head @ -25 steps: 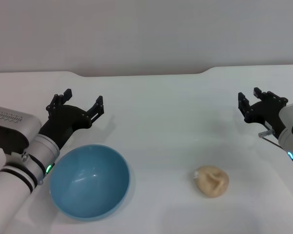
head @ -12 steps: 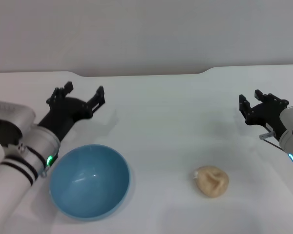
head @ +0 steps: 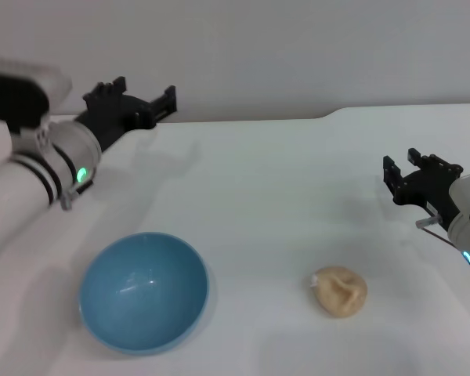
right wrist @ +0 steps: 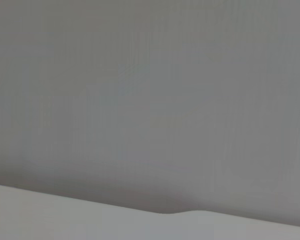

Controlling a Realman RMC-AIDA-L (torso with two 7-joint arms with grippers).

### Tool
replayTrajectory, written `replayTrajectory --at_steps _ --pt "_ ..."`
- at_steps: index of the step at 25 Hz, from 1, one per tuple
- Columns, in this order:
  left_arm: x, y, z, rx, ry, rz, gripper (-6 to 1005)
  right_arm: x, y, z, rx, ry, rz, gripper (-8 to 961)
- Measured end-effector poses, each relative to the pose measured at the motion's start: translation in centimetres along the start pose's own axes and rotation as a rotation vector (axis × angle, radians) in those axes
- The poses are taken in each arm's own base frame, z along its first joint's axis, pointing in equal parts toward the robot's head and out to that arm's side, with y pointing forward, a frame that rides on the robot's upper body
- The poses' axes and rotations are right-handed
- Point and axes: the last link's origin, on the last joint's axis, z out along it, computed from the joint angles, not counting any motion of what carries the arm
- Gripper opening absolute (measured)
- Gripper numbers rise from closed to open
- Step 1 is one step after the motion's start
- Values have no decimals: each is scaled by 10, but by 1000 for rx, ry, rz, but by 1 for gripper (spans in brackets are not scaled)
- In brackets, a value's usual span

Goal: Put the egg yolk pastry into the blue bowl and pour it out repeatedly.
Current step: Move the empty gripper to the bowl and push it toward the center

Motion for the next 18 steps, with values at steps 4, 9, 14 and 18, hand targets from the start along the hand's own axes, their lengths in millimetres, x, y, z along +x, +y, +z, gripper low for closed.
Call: replayTrajectory --at_steps 4,9,14,18 --pt "27 -2 -1 45 -122 16 878 1 0 -1 1 2 2 369" --pt "53 3 -21 74 -275 84 878 1 0 -1 1 3 -2 369" --pt "60 14 -50 29 -482 163 878 0 1 0 -1 1 -4 369" --pt "60 15 -70 -18 -642 152 877 -1 0 1 -2 -2 -7 369"
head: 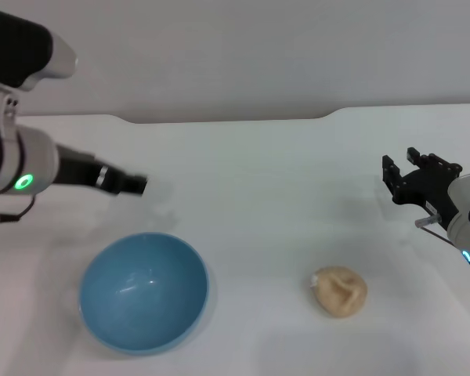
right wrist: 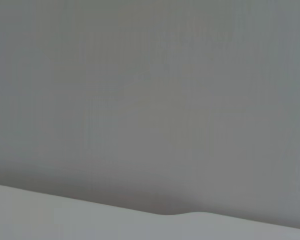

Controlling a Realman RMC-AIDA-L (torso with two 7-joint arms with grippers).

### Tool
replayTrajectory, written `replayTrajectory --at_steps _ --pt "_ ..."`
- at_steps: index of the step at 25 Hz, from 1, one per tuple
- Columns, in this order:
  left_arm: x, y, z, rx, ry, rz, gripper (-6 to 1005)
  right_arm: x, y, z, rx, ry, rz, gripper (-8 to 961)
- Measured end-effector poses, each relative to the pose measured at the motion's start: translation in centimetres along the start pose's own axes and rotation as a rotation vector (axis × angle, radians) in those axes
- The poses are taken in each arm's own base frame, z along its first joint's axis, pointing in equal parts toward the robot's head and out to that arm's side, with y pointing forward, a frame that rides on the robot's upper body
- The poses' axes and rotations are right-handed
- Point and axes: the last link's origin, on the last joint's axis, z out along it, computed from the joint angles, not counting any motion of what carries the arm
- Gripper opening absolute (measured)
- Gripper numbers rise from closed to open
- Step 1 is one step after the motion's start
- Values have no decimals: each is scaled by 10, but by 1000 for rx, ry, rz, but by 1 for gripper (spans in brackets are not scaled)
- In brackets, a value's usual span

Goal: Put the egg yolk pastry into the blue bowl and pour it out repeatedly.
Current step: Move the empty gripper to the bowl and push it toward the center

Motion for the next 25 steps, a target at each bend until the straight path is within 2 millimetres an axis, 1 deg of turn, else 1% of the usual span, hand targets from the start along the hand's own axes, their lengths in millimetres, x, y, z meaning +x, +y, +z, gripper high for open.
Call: replayTrajectory --at_steps 4,10,19,25 --pt "-12 -9 -9 3 -99 -4 878 -1 0 0 -2 -2 0 369" --pt "-20 -17 -14 22 -161 -14 877 -1 1 1 -3 -4 -1 369" --pt "-32 -13 -14 -4 -282 -2 878 -2 0 1 1 -5 3 370" --pt "-35 -8 -10 -31 -323 -5 877 -2 0 1 3 -6 4 370"
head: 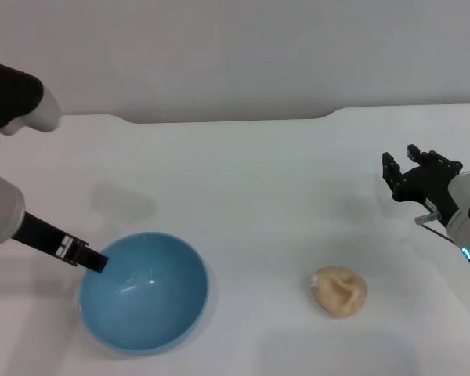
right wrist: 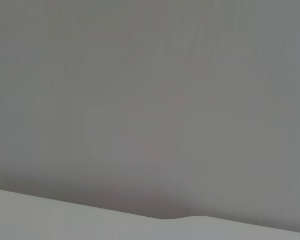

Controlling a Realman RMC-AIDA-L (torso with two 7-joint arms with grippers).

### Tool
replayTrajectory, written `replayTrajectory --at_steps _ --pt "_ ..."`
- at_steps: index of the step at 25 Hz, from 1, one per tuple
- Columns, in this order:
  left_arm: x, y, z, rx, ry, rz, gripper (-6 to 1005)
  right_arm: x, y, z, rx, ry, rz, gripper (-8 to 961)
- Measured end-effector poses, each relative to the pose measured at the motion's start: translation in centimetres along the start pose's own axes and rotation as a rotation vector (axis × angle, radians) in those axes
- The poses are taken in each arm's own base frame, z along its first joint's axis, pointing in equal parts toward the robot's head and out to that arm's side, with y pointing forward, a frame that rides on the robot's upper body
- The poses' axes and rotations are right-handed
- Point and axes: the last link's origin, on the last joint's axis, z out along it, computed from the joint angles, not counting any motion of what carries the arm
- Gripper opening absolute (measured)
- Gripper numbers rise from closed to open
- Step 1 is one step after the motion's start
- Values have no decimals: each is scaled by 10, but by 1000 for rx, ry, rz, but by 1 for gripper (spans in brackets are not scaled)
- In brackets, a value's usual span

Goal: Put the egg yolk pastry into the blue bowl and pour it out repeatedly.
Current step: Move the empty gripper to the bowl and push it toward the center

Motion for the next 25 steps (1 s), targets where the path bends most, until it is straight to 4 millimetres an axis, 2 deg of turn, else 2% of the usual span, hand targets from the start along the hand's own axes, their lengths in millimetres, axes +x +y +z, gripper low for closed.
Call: replayTrajectory --at_steps 15,25 --pt "5 8 20 -46 -83 9 877 2 -1 -1 7 3 7 369" --pt "9 7 48 -53 -130 2 878 2 -1 -1 7 2 8 369"
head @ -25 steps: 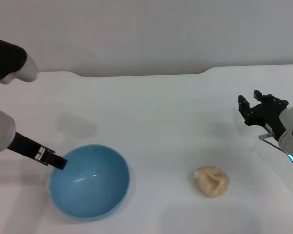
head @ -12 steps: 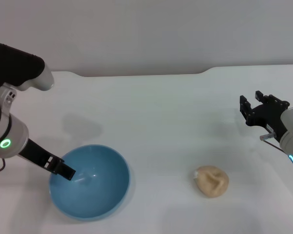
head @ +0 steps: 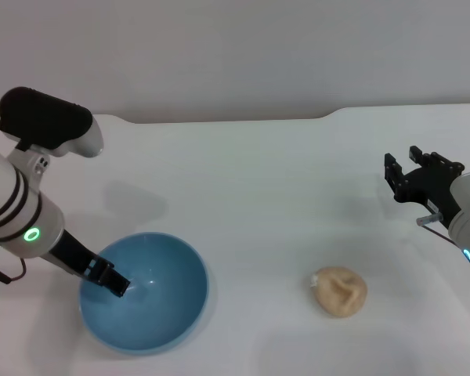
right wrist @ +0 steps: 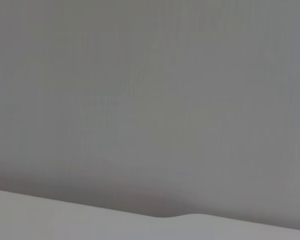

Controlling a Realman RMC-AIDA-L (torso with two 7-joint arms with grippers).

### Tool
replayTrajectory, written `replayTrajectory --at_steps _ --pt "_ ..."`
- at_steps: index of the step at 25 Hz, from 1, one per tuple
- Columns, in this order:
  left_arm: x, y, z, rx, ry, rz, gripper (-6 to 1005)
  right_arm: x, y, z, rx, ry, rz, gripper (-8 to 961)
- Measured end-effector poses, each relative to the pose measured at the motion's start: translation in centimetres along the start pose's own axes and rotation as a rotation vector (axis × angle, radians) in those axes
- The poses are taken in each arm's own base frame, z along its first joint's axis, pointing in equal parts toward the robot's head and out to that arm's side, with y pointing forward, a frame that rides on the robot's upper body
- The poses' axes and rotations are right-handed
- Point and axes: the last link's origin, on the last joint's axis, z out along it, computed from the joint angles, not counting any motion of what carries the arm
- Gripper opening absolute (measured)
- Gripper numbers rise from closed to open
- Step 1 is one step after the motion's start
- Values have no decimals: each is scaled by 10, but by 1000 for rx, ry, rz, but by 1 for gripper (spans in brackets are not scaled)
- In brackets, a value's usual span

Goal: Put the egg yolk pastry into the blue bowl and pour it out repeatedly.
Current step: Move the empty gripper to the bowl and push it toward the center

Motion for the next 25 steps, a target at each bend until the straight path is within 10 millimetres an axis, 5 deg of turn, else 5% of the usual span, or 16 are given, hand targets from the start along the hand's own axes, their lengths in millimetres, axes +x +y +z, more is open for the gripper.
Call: replayTrajectory --at_steps 9,25 --pt "2 -1 7 -3 -26 4 865 1 0 -1 1 2 3 370" --pt "0 0 10 -7 -42 -3 338 3 -2 -2 6 8 6 369"
